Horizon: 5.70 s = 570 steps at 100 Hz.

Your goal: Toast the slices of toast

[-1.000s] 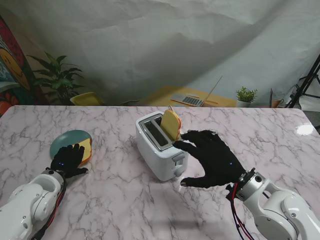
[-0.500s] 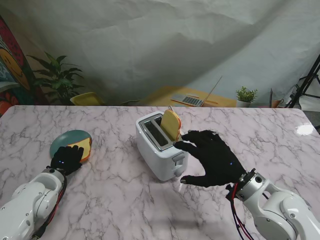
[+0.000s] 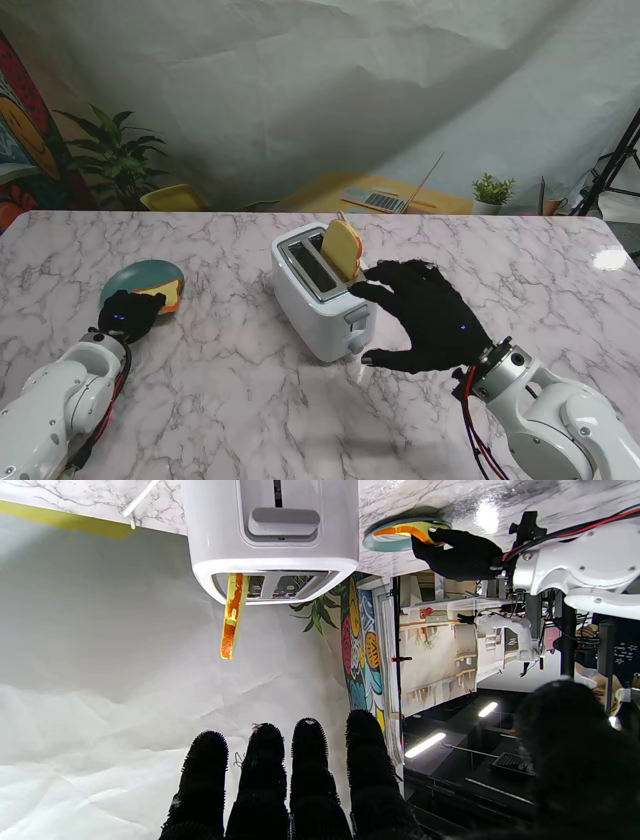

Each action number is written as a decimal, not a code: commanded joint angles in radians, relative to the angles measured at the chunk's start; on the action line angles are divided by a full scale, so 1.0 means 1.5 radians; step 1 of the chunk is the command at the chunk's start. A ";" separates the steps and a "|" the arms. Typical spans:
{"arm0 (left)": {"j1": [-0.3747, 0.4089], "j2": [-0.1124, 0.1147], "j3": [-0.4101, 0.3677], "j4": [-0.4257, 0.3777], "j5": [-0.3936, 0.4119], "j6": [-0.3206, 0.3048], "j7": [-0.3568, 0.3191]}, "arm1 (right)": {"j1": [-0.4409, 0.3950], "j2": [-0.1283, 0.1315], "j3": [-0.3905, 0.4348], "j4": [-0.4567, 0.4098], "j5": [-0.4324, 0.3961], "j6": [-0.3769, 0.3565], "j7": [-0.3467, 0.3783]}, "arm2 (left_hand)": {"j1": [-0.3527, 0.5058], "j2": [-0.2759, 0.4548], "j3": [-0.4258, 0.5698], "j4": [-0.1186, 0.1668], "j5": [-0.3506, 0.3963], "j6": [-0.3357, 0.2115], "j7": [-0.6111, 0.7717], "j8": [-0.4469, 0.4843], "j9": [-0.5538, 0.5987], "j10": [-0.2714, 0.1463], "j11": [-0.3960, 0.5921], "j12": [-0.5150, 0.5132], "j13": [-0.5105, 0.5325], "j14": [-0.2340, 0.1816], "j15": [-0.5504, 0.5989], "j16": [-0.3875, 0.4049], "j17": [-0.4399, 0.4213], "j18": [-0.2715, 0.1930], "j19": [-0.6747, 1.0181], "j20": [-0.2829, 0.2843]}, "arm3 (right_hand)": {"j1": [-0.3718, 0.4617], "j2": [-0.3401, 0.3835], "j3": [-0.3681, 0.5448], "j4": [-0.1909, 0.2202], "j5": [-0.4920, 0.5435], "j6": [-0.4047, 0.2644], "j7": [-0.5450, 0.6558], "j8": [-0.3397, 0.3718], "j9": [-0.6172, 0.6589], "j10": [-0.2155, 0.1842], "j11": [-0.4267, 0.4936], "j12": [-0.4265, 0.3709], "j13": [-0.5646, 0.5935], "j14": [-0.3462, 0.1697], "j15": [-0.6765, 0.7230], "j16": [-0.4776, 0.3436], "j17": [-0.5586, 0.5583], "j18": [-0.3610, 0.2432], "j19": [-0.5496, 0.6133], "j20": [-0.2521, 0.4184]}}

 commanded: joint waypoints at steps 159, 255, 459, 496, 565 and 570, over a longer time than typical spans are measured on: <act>-0.048 -0.040 -0.095 -0.254 -0.091 -0.273 0.134 | -0.019 -0.003 0.011 -0.016 -0.030 -0.024 -0.042 | -0.019 -0.147 0.230 -0.033 0.179 -0.260 0.312 0.187 0.165 -0.141 0.082 0.136 0.176 -0.050 -0.017 0.223 0.074 -0.032 0.096 -0.034 | 0.016 0.039 0.025 0.000 0.011 0.012 0.026 -0.010 0.024 -0.003 0.014 0.011 0.025 -0.012 -0.020 -0.008 0.011 -0.019 0.015 -0.007; -0.203 -0.037 0.049 -0.213 -0.260 -0.426 -0.083 | -0.043 -0.003 0.032 -0.016 -0.022 -0.056 -0.035 | -0.048 -0.187 0.270 -0.045 0.221 -0.309 0.327 0.202 0.200 -0.178 0.070 0.123 0.216 -0.082 -0.056 0.210 0.101 -0.056 0.082 -0.047 | -0.021 0.017 -0.011 0.001 -0.014 0.025 -0.014 -0.024 -0.009 0.001 0.006 0.006 0.000 -0.010 -0.025 -0.011 -0.003 -0.020 0.002 -0.015; -0.380 -0.029 0.255 -0.051 -0.145 -0.371 -0.053 | -0.056 -0.002 0.037 -0.011 -0.014 -0.070 -0.028 | -0.040 -0.161 0.250 -0.039 0.205 -0.283 0.305 0.191 0.188 -0.157 0.060 0.111 0.206 -0.067 -0.054 0.206 0.096 -0.043 0.083 -0.050 | -0.027 0.003 -0.002 0.001 -0.012 0.026 -0.028 -0.012 -0.014 0.005 0.003 0.003 -0.006 -0.009 -0.028 -0.013 -0.009 -0.018 -0.004 -0.022; -0.380 -0.030 0.274 -0.035 -0.153 -0.384 -0.043 | -0.049 -0.001 0.031 -0.010 -0.013 -0.071 -0.022 | -0.038 -0.153 0.243 -0.038 0.198 -0.279 0.303 0.190 0.184 -0.153 0.058 0.111 0.203 -0.067 -0.053 0.205 0.094 -0.042 0.082 -0.048 | -0.029 0.003 0.002 0.000 -0.011 0.026 -0.028 -0.011 -0.013 0.006 0.004 0.004 -0.004 -0.008 -0.028 -0.013 -0.008 -0.018 -0.004 -0.023; -0.403 -0.037 0.344 0.027 -0.157 -0.384 0.011 | -0.048 0.000 0.024 -0.020 -0.010 -0.062 -0.010 | -0.018 -0.102 0.175 -0.022 0.166 -0.238 0.253 0.165 0.149 -0.116 0.034 0.082 0.171 -0.053 -0.065 0.186 0.072 -0.036 0.064 -0.032 | -0.028 0.002 0.006 -0.001 -0.011 0.025 -0.027 -0.010 -0.014 0.006 0.004 0.004 -0.004 -0.008 -0.028 -0.013 -0.007 -0.017 -0.004 -0.023; -0.404 -0.038 0.349 0.030 -0.156 -0.385 0.014 | -0.049 0.000 0.025 -0.020 -0.010 -0.062 -0.010 | -0.016 -0.098 0.169 -0.022 0.163 -0.234 0.245 0.161 0.147 -0.105 0.030 0.080 0.167 -0.051 -0.066 0.183 0.070 -0.036 0.063 -0.031 | -0.028 0.001 0.006 -0.001 -0.011 0.025 -0.027 -0.010 -0.014 0.005 0.004 0.004 -0.004 -0.007 -0.028 -0.013 -0.007 -0.017 -0.004 -0.023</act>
